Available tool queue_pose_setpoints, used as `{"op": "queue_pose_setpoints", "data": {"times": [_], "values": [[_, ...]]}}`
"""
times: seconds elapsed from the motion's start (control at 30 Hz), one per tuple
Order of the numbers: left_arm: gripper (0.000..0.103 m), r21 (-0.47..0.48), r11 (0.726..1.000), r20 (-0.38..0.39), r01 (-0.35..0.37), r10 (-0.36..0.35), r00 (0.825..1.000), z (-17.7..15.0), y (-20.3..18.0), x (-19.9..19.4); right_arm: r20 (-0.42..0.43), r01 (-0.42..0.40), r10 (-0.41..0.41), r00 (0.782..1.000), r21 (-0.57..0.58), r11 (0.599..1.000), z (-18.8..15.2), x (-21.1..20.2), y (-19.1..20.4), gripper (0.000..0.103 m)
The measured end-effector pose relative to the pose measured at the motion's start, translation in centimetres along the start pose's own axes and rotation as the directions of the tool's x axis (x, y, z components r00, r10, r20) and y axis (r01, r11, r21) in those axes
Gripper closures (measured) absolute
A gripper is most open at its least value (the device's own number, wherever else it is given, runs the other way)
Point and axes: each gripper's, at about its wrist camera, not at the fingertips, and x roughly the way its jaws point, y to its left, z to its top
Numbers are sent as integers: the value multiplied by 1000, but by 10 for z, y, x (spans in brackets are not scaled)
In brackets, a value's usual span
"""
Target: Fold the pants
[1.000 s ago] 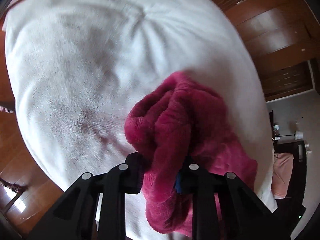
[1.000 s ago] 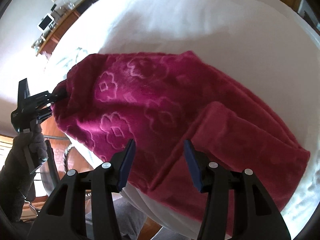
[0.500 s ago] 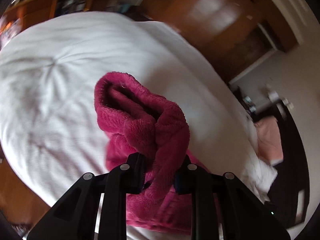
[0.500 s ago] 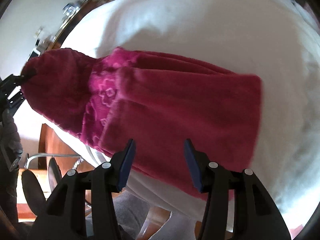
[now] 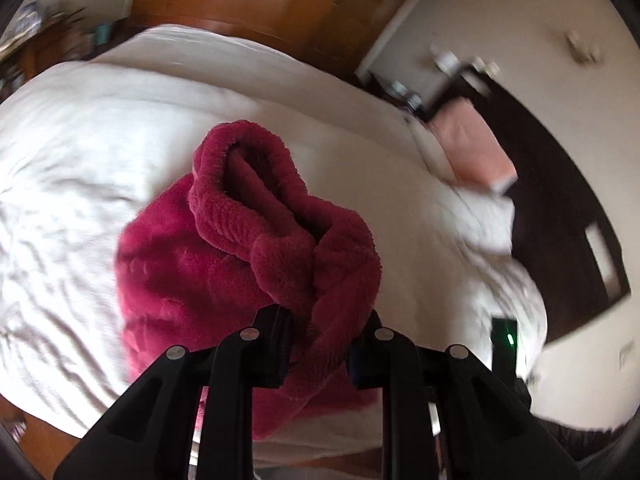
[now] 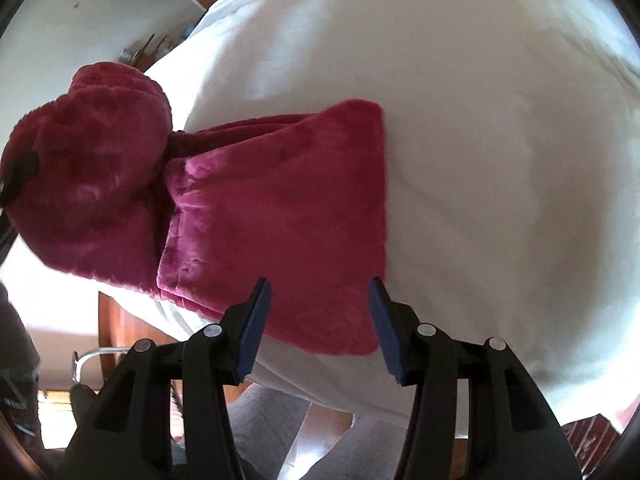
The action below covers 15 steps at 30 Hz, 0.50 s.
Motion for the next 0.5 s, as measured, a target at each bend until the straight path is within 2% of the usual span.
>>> {"op": "queue_pose_setpoints", "data": {"times": [0.23,0.5], "values": [[83,111,993,-132,33,-19,991,-36,-57,51,11,-26,26,1000,33,999,1,-5,-18,51],[83,187,981,-237,48,-2,971,-72,-79,94,7,-37,36,999,61,997,2,-4,-34,51]]}}
